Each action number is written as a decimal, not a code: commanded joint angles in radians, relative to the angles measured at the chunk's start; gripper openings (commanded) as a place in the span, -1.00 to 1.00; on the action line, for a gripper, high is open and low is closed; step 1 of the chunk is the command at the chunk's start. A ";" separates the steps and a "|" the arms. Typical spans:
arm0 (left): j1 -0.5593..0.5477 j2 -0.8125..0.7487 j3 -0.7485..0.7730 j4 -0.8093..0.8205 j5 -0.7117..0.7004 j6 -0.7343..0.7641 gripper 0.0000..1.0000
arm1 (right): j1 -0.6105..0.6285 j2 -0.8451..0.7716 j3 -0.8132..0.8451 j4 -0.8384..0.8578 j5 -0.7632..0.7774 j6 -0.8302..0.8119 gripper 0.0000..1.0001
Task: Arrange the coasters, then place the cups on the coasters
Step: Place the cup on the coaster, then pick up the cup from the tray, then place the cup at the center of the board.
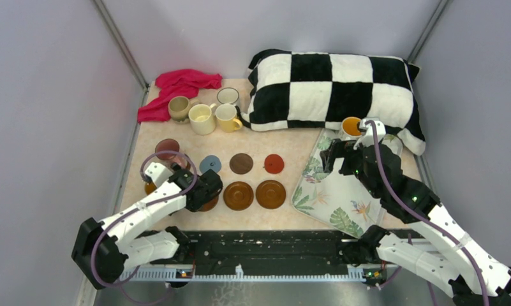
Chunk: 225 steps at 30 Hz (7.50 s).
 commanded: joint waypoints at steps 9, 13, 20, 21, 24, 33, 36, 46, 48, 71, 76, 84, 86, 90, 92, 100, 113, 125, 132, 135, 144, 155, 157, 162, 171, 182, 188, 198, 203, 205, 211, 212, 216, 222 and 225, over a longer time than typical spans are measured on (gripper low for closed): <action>0.003 -0.065 0.142 -0.024 -0.102 0.216 0.98 | 0.005 0.003 0.002 0.033 0.010 -0.010 0.98; 0.003 -0.051 0.220 0.023 -0.127 0.377 0.97 | 0.004 0.005 0.004 0.032 0.013 -0.010 0.98; 0.003 -0.117 0.267 0.625 -0.003 1.148 0.97 | 0.004 0.013 0.004 0.023 0.021 -0.003 0.98; 0.003 -0.141 0.248 0.733 0.044 1.246 0.97 | 0.005 0.014 0.005 0.020 0.025 0.000 0.98; 0.003 -0.183 0.201 0.986 0.218 1.458 0.97 | 0.004 0.023 0.021 -0.005 0.035 0.013 0.98; 0.004 -0.009 0.286 1.192 0.561 1.603 0.97 | 0.005 0.024 0.085 -0.081 0.079 0.056 0.98; 0.004 0.038 0.286 1.270 0.664 1.616 0.98 | 0.004 0.026 0.134 -0.134 0.108 0.068 0.98; -0.004 0.241 0.352 1.424 0.894 1.612 0.97 | 0.004 -0.047 0.236 -0.254 0.191 0.103 0.98; -0.021 0.288 0.388 1.434 0.906 1.615 0.97 | 0.005 -0.049 0.245 -0.268 0.198 0.110 0.98; -0.185 0.835 0.817 1.474 0.960 1.669 0.97 | 0.004 -0.118 0.364 -0.356 0.261 0.136 0.98; -0.220 0.933 0.925 1.458 0.974 1.669 0.97 | 0.005 -0.119 0.369 -0.369 0.271 0.133 0.98; -0.303 1.081 1.074 1.441 0.889 1.667 0.91 | 0.004 -0.121 0.374 -0.379 0.272 0.134 0.98; -0.319 1.111 1.105 1.435 0.860 1.666 0.89 | 0.005 -0.121 0.376 -0.384 0.274 0.133 0.98; -0.347 1.166 1.149 1.429 0.808 1.665 0.84 | 0.004 -0.123 0.379 -0.395 0.276 0.138 0.98; -0.355 1.192 1.165 1.430 0.793 1.661 0.81 | 0.004 -0.124 0.379 -0.401 0.277 0.140 0.98; -0.387 1.276 1.234 1.425 0.680 1.683 0.59 | 0.004 -0.113 0.377 -0.411 0.274 0.143 0.98; -0.391 1.318 1.246 1.466 0.631 1.667 0.30 | 0.004 -0.097 0.408 -0.425 0.242 0.149 0.98; -0.389 1.323 1.243 1.467 0.602 1.677 -0.08 | 0.004 -0.096 0.404 -0.418 0.224 0.156 0.98; -0.389 1.315 1.237 1.470 0.604 1.685 -0.51 | 0.004 -0.094 0.397 -0.409 0.220 0.148 0.98; -0.389 1.312 1.236 1.467 0.608 1.688 -0.70 | 0.004 -0.094 0.390 -0.401 0.220 0.146 0.98; -0.390 1.263 1.172 1.509 0.628 1.704 -1.00 | 0.004 -0.090 0.371 -0.373 0.212 0.141 0.98; -0.393 1.134 0.992 1.634 0.663 1.740 -1.00 | 0.005 -0.096 0.366 -0.360 0.213 0.133 0.98; -0.393 1.109 0.956 1.658 0.658 1.749 -1.00 | 0.004 -0.103 0.358 -0.353 0.213 0.134 0.98; -0.394 1.043 0.874 1.708 0.668 1.751 -1.00 | 0.004 -0.102 0.341 -0.342 0.202 0.136 0.98; -0.410 0.924 0.731 1.793 0.677 1.736 -1.00 | 0.003 -0.103 0.298 -0.306 0.194 0.130 0.98; -0.438 0.775 0.547 1.913 0.667 1.738 -1.00 | 0.004 -0.093 0.260 -0.262 0.189 0.116 0.98; -0.443 0.724 0.484 1.952 0.661 1.728 -1.00 | 0.003 -0.092 0.249 -0.255 0.193 0.113 0.98; -0.458 0.700 0.435 1.930 0.681 1.707 -1.00 | 0.005 -0.093 0.222 -0.246 0.190 0.115 0.98; -0.493 0.683 0.378 1.907 0.680 1.700 -1.00 | 0.004 -0.094 0.200 -0.231 0.183 0.117 0.98; -0.510 0.671 0.349 1.907 0.683 1.712 -1.00 | 0.004 -0.091 0.189 -0.224 0.176 0.118 0.98; -0.541 0.651 0.309 1.852 0.714 1.706 -1.00 | 0.004 -0.084 0.177 -0.211 0.167 0.118 0.98; -0.542 0.650 0.311 1.831 0.721 1.697 -1.00 | 0.005 -0.083 0.175 -0.209 0.165 0.117 0.98; -0.550 0.648 0.311 1.772 0.739 1.667 -0.88 | 0.004 -0.082 0.173 -0.210 0.160 0.122 0.98; -0.578 0.645 0.268 1.787 0.728 1.654 -0.72 | 0.004 -0.087 0.159 -0.209 0.154 0.133 0.98; -0.588 0.646 0.263 1.782 0.722 1.656 -0.68 | 0.004 -0.086 0.156 -0.204 0.151 0.134 0.98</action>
